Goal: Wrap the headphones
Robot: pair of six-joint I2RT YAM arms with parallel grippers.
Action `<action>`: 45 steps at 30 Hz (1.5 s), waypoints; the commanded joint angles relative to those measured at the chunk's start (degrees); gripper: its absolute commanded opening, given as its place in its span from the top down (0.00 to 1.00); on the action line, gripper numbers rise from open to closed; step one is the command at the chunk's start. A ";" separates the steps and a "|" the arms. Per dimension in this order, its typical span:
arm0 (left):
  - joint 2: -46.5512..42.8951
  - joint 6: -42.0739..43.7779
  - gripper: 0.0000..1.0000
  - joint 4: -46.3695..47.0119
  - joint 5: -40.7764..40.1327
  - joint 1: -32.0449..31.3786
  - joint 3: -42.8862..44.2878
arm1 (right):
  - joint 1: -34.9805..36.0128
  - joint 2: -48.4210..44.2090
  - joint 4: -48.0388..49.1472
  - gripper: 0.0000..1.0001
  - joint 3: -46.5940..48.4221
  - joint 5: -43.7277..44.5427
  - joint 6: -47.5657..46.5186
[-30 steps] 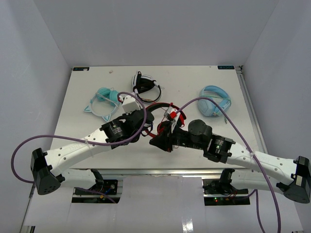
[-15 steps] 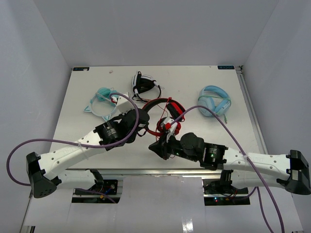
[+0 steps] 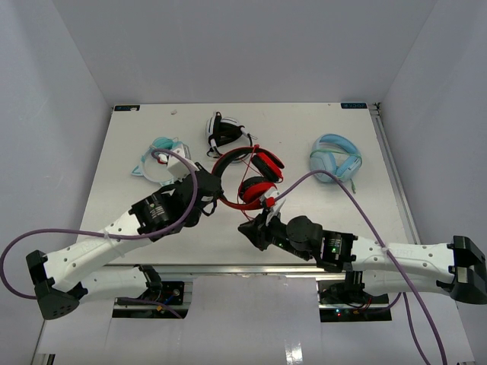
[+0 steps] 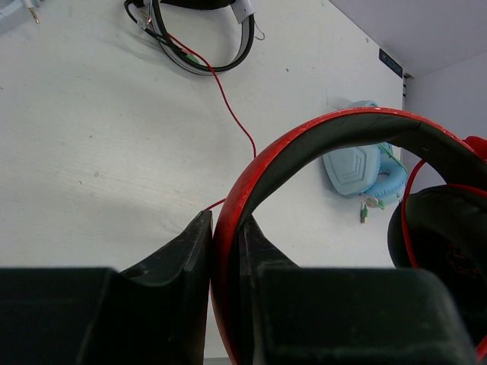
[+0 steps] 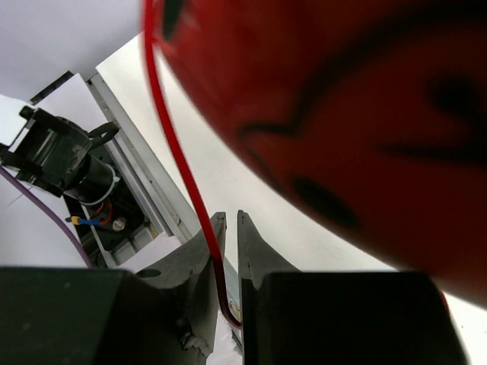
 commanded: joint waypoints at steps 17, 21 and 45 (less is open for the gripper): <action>-12.21 -9.36 1.00 5.78 1.13 -0.30 -2.42 | 0.53 1.08 7.53 0.86 -4.25 2.84 0.80; -13.40 -10.09 1.00 6.07 2.84 -0.30 -2.73 | 0.58 1.16 12.33 0.85 -6.47 0.98 -1.27; -12.18 -10.28 1.00 6.22 8.70 -0.30 -0.80 | -4.95 17.42 45.88 0.66 -12.85 -13.23 -21.34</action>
